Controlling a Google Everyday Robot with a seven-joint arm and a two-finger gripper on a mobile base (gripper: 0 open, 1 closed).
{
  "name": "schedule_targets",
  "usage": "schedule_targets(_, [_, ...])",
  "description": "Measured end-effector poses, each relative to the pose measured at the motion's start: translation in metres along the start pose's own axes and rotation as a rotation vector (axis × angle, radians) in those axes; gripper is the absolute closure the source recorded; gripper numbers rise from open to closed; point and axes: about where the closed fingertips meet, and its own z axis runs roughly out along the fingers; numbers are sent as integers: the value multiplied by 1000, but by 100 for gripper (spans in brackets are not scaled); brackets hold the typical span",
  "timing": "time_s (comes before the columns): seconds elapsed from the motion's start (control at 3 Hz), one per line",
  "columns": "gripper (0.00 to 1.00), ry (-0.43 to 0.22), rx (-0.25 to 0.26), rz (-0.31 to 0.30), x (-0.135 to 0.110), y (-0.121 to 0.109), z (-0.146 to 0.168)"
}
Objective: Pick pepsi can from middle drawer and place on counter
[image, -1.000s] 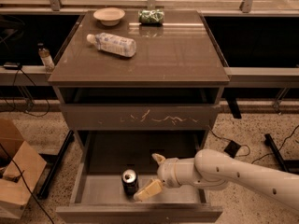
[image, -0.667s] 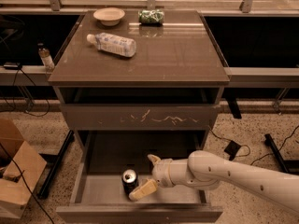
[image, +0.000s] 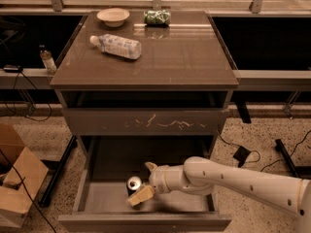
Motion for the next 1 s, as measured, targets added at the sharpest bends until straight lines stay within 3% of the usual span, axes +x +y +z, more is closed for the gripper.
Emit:
schedule_targets(0.33, [0, 4, -28, 21, 6, -1, 21])
schedule_targets(1.0, [41, 6, -56, 52, 14, -5, 43])
